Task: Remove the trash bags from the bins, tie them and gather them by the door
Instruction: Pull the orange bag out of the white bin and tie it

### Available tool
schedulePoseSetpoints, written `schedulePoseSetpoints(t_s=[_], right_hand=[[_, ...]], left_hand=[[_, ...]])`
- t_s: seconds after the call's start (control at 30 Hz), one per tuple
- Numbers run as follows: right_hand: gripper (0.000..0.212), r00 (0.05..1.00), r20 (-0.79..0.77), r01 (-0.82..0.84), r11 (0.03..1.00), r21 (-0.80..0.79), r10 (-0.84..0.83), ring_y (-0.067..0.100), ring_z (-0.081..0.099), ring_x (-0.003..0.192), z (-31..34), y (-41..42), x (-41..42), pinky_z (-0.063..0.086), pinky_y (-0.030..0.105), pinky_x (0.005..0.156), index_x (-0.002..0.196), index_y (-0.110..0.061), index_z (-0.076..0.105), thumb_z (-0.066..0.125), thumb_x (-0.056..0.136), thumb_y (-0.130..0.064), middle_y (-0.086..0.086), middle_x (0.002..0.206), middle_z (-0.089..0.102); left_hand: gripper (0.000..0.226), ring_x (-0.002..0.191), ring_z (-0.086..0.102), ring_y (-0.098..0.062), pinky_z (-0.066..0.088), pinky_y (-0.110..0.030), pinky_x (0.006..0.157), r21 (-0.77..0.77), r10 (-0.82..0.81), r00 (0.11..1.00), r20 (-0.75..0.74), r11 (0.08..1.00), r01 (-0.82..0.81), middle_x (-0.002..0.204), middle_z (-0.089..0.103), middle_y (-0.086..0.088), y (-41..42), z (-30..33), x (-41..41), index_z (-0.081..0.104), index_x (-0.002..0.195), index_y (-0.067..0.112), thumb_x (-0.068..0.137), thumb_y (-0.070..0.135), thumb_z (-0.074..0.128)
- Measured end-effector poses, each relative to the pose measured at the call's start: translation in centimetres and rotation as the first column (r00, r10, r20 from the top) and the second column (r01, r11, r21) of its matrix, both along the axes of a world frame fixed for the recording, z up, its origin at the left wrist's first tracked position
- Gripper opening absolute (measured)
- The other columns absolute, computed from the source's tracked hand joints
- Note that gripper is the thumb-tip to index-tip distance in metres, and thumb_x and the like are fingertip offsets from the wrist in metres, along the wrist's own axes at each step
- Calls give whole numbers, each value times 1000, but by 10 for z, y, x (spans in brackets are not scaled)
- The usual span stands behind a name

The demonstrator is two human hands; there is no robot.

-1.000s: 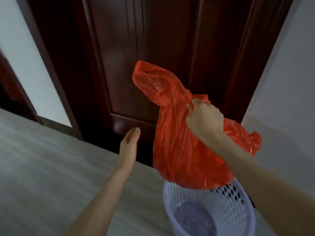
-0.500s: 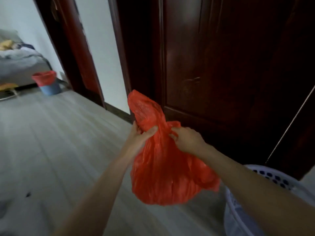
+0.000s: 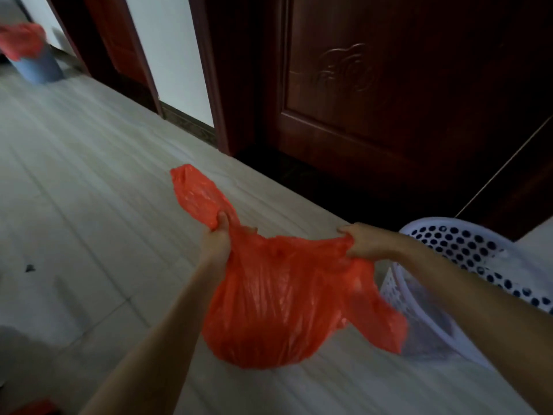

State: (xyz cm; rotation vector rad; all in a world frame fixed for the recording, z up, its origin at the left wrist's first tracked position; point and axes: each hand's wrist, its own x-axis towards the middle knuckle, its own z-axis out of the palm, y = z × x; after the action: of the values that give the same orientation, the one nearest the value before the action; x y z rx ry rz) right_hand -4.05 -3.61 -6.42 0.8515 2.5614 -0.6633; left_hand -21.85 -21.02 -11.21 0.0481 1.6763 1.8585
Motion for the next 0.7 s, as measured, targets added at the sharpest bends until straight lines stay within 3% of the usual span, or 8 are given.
schedulePoseSetpoints(t_s=[0.1, 0.23, 0.33, 0.43, 0.5, 0.57, 0.63, 0.7], right_hand=[[17, 992, 123, 36, 999, -5, -35, 18, 59, 59, 21, 20, 11, 44, 26, 53, 78, -8, 62, 47, 82, -2, 12, 73, 65], [17, 768, -248, 410, 751, -518, -591, 7, 51, 36, 42, 31, 25, 39, 13, 32, 94, 0, 62, 46, 89, 3, 8, 56, 56], [25, 288, -213, 178, 270, -946, -934, 6, 61, 43, 48, 21, 29, 48, 13, 41, 89, 3, 57, 35, 96, -6, 6, 57, 62], [46, 223, -141, -28, 139, -990, -964, 20, 63, 80, 50, 19, 35, 52, 34, 84, 69, -13, 65, 34, 97, -33, 10, 87, 64], [52, 271, -230, -25, 232, -972, -935, 18, 59, 95, 47, 16, 37, 41, 42, 98, 68, -22, 71, 32, 96, -41, 7, 96, 68], [36, 424, -455, 157, 559, -814, -783, 13, 56, 110, 38, 6, 40, 39, 41, 103, 99, -32, 61, 34, 90, -55, -2, 121, 60], [75, 665, -560, 176, 832, -526, -494, 10, 34, 135, 26, -1, 49, 34, 27, 107, 137, -29, 33, 45, 75, -70, -6, 149, 31], [102, 832, -469, 26, 865, -501, -296, 3, 11, 140, 18, -13, 58, 31, 5, 100, 146, -28, -3, 61, 71, -57, -15, 152, 3]], left_hand=[[37, 25, 39, -4, 51, -37, 67, -11, 114, 993, 28, 993, -114, 46, 39, -1, 11, 6, 1, 38, 67, 18, 99, 37, 33], [35, 24, 28, -4, 48, -26, 45, -9, 135, 987, 88, 991, -135, 55, 25, 0, 16, 7, -2, 36, 68, 21, 97, 41, 34], [35, 26, 30, -7, 44, -22, 43, 48, 131, 977, 170, 989, -141, 44, 29, 4, 20, 5, -7, 36, 68, 21, 96, 42, 38], [34, 30, 41, -8, 42, -20, 44, 89, 129, 981, 146, 986, -143, 39, 38, 7, 21, 2, -12, 39, 68, 20, 95, 40, 43], [31, 42, 52, -11, 47, -23, 48, 69, 107, 989, 99, 991, -114, 53, 49, 2, 18, 0, -11, 45, 73, 17, 93, 41, 46], [35, 60, 57, -16, 51, -27, 56, 51, 59, 997, 55, 997, -62, 71, 57, -3, 15, -4, -8, 55, 91, 11, 93, 44, 45], [51, 67, 58, -18, 52, -24, 55, -5, 10, 1000, 20, 1000, -10, 81, 61, -6, 13, -6, -3, 57, 111, 2, 95, 46, 37], [57, 64, 60, -17, 52, -21, 51, -53, -32, 999, 11, 998, 33, 85, 64, -8, 15, -6, 1, 59, 108, 1, 96, 48, 29]])
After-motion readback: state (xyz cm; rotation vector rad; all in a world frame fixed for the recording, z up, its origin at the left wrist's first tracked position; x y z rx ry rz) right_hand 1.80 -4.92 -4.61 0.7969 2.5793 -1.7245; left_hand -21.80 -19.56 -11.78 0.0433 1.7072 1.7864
